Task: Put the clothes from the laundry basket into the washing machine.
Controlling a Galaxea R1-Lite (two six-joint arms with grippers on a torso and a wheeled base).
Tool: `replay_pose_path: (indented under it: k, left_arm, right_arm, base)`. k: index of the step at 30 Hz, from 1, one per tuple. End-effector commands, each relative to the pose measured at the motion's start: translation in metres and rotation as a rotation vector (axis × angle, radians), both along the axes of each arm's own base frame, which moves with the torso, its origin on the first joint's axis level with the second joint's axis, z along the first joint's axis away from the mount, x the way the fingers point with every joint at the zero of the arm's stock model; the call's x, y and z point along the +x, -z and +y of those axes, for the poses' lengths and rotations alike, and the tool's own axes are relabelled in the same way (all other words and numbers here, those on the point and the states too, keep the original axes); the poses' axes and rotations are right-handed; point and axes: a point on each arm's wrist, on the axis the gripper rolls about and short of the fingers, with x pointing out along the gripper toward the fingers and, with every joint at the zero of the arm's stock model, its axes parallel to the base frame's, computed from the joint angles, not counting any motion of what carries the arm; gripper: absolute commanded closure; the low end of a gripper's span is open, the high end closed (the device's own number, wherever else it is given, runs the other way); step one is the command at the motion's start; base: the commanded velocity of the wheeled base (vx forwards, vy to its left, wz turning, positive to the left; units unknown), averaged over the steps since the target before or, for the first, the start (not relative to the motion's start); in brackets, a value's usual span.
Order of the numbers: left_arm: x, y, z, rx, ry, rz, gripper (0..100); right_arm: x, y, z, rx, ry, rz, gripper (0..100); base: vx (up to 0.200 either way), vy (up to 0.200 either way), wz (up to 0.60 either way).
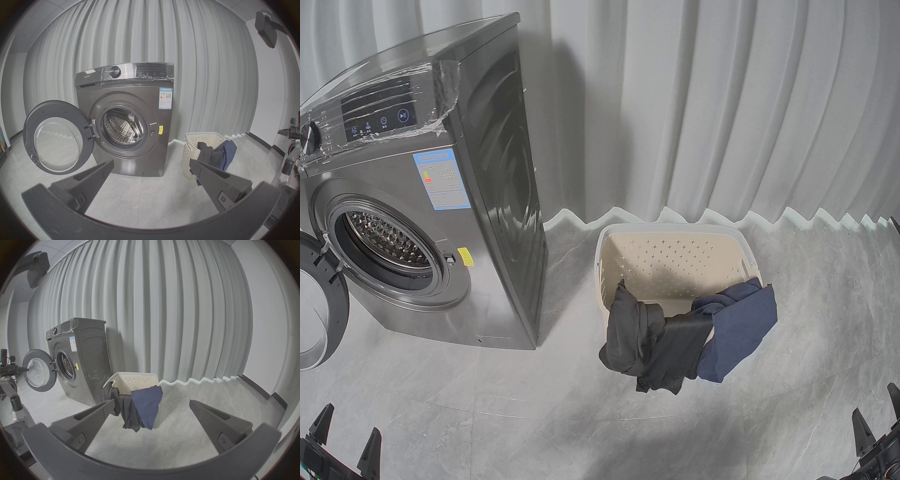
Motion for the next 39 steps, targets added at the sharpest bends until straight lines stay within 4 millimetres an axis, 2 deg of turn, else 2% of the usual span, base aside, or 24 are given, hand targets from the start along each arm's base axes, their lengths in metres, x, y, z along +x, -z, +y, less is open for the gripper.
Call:
replay_pose_path:
  k: [1, 14, 29, 39]
  left_arm:
    - [0.0000, 0.0053, 0.0000, 0.000, 0.001, 0.000, 0]
    - [0.0000, 0.0053, 0.0000, 0.001, 0.002, 0.000, 0]
    - [0.0000, 0.0053, 0.0000, 0.001, 0.002, 0.000, 0]
    - [0.0000, 0.0053, 0.0000, 0.001, 0.002, 0.000, 0]
  right_arm:
    - [0.0001, 0.0053, 0.0000, -0.001, -0.001, 0.002, 0]
    - [0.0001, 0.0053, 0.0000, -0.001, -0.001, 0.002, 0]
    - [0.0001, 0.0053, 0.0000, -0.001, -0.001, 0.002, 0]
    - [0.0001, 0.0053, 0.0000, -0.001, -0.001, 0.002, 0]
  base:
    - [0.000, 0.000, 0.00]
    - [0.000, 0.000, 0.00]
    - [0.000, -0.200, 0.00]
    - [0.000, 0.000, 0.00]
